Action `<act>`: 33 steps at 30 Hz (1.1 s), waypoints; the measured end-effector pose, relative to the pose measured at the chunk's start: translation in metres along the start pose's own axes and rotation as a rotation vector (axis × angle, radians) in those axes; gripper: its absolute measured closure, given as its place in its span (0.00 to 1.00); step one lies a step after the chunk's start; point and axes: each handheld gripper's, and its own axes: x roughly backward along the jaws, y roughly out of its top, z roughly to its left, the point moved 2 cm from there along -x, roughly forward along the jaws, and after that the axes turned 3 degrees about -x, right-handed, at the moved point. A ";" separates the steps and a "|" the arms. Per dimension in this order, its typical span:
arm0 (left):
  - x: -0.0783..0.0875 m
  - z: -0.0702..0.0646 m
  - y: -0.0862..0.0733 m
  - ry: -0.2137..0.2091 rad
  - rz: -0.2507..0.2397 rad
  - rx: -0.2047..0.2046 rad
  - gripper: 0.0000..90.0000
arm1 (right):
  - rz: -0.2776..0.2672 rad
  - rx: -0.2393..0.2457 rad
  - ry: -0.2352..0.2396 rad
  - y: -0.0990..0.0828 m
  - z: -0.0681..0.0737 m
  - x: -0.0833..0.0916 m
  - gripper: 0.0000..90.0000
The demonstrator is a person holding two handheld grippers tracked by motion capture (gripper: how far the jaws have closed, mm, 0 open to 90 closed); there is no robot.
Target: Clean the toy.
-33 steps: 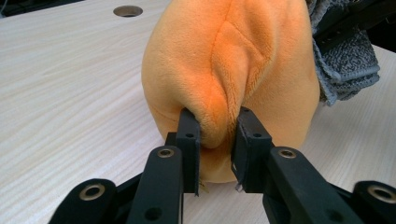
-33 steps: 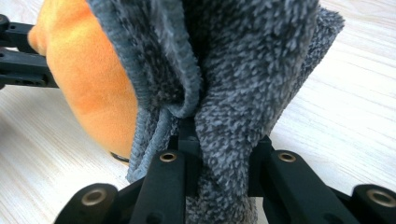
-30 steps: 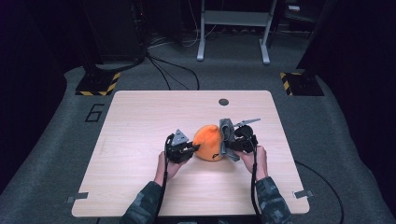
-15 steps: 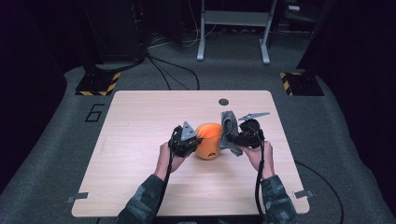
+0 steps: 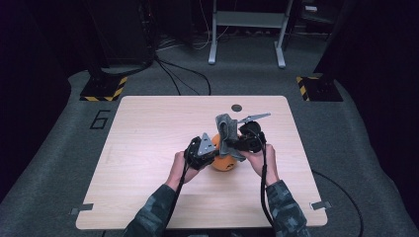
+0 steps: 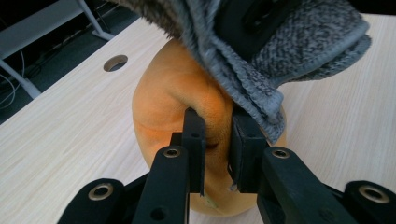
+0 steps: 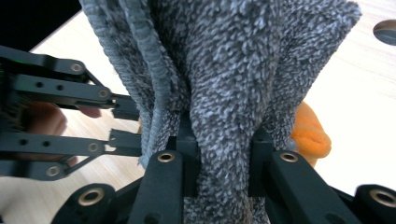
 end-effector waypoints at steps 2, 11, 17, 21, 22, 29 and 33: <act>-0.001 0.000 0.000 -0.005 0.001 -0.012 0.88 | 0.010 0.002 -0.022 -0.001 -0.002 -0.001 0.84; -0.002 -0.003 0.001 -0.021 -0.007 -0.013 0.89 | 0.021 -0.022 -0.107 -0.005 -0.026 0.000 0.85; -0.001 -0.003 -0.001 -0.030 -0.015 -0.002 0.89 | 0.026 -0.050 -0.196 -0.011 -0.041 -0.001 0.85; 0.000 -0.002 -0.003 -0.033 -0.016 0.007 0.88 | 0.018 -0.072 -0.215 -0.014 -0.045 0.001 0.85; -0.001 -0.002 -0.004 -0.036 -0.021 0.013 0.88 | 0.011 -0.075 -0.204 -0.014 -0.044 0.002 0.85; 0.000 0.000 -0.006 -0.034 -0.021 0.010 0.88 | -0.033 -0.040 -0.093 -0.009 -0.024 0.014 0.84; -0.001 -0.002 -0.005 -0.037 -0.023 0.013 0.88 | -0.046 -0.024 -0.014 -0.006 -0.007 0.014 0.84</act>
